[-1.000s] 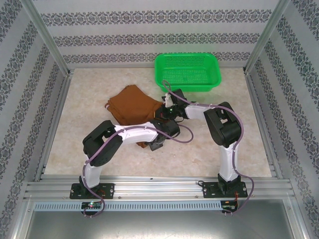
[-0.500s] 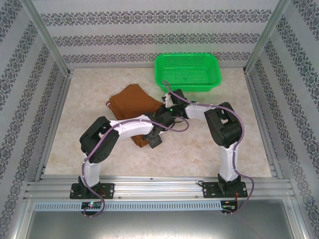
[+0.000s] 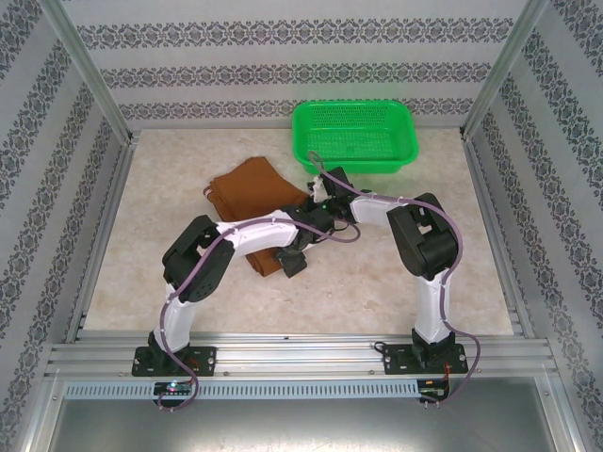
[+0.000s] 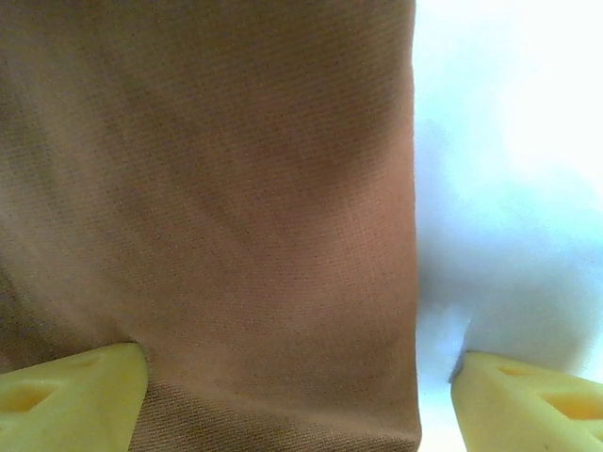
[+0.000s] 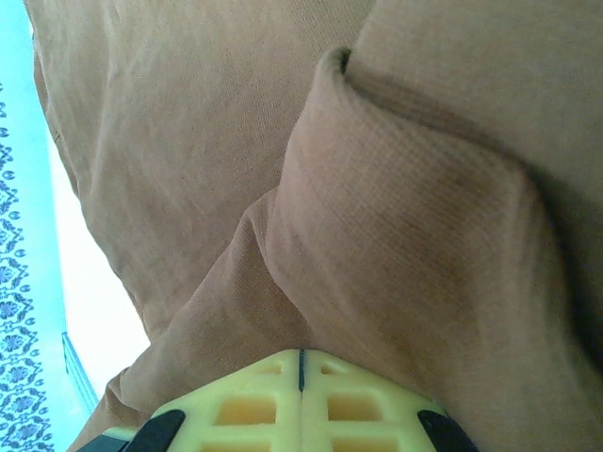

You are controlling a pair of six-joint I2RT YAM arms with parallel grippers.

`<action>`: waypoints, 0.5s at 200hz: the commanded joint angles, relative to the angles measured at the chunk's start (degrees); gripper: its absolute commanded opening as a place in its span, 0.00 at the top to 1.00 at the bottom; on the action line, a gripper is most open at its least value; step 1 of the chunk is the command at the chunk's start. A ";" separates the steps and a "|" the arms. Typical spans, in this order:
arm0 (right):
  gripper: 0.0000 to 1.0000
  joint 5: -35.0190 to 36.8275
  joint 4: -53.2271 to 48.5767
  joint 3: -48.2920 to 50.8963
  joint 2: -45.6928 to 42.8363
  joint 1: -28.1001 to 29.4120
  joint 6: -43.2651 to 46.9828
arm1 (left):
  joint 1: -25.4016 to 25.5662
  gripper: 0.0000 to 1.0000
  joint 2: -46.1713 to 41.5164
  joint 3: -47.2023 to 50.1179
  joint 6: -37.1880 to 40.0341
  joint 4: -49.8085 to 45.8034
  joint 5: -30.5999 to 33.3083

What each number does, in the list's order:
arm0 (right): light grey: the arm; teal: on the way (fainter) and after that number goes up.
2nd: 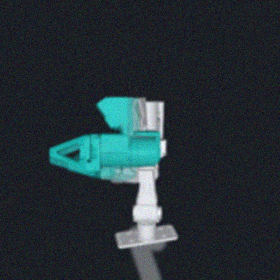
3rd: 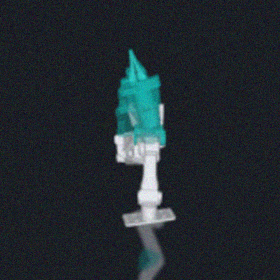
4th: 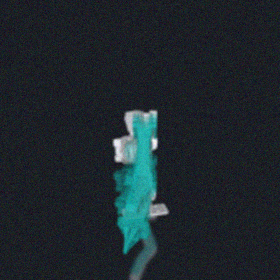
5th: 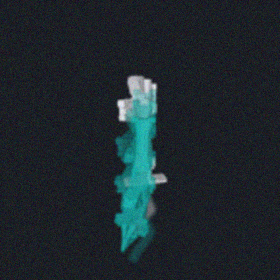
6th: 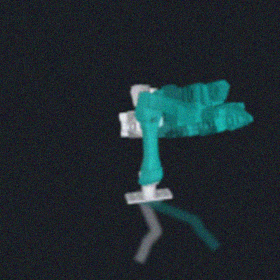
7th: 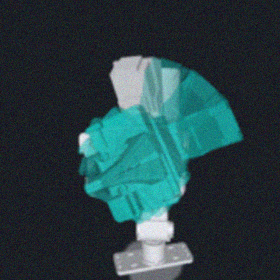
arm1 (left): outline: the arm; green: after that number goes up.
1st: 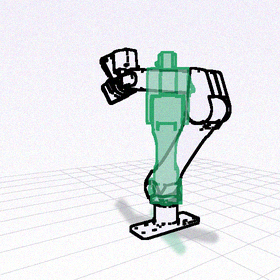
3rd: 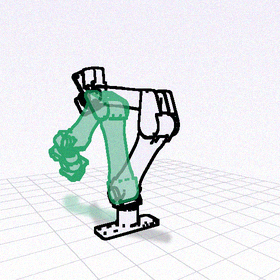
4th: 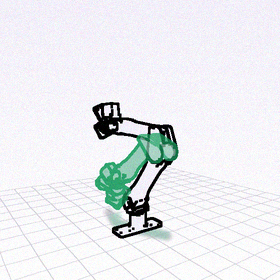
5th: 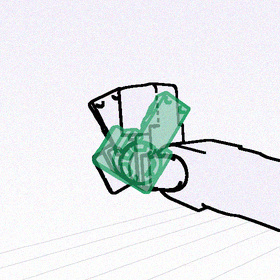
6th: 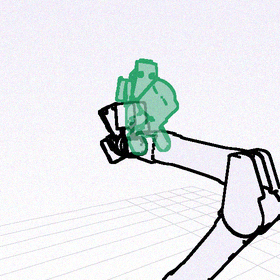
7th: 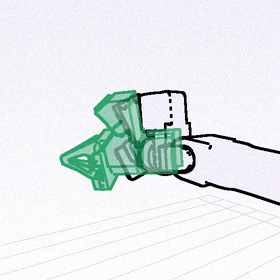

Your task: Roll up the long pants

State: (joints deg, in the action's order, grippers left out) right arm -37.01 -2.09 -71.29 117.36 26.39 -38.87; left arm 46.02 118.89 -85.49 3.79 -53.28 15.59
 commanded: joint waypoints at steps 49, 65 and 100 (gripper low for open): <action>1.00 2.46 -8.30 1.41 -0.90 0.57 1.20 | -18.00 0.86 9.93 -1.23 -5.73 0.35 9.78; 1.00 2.82 -8.55 1.42 -1.12 0.50 1.30 | -17.58 1.00 8.95 0.22 -4.58 1.45 9.10; 1.00 3.89 -9.32 1.24 -2.40 -0.28 1.78 | -11.72 1.00 5.56 2.79 -4.21 0.44 -3.54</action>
State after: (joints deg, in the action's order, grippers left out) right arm -28.91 1.78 -72.82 117.71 26.04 -40.62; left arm 42.63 120.22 -87.44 10.26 -50.43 16.97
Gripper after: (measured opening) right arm 0.061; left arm 0.057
